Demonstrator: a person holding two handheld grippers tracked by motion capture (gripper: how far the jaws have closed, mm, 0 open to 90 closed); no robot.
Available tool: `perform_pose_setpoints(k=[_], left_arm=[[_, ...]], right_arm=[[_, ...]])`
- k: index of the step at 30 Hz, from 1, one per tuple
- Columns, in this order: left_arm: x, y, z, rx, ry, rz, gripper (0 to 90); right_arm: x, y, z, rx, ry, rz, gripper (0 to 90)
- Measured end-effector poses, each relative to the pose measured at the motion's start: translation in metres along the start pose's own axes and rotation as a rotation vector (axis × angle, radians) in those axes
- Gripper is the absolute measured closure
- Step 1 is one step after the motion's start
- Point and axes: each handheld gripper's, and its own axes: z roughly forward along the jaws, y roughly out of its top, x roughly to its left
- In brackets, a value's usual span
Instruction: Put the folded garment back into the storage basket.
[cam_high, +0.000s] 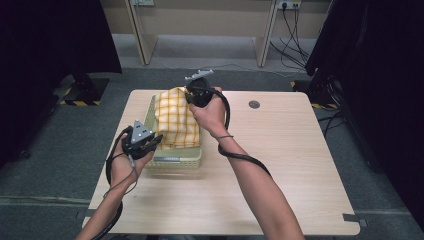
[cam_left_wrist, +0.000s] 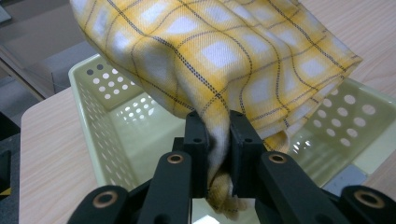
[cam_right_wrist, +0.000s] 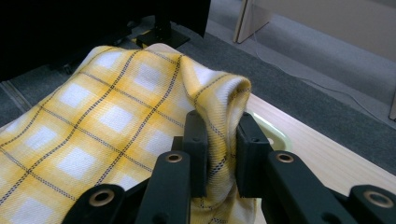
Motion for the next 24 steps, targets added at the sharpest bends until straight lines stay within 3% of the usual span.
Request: perform_pose_setpoints(k=[24], left_arm=[[0.007,-0.013,0.002,0.051,0.003,-0.02,79.2]], right_arm=[[0.012,-0.005,0.023,0.045,0.011,0.0,77.8]])
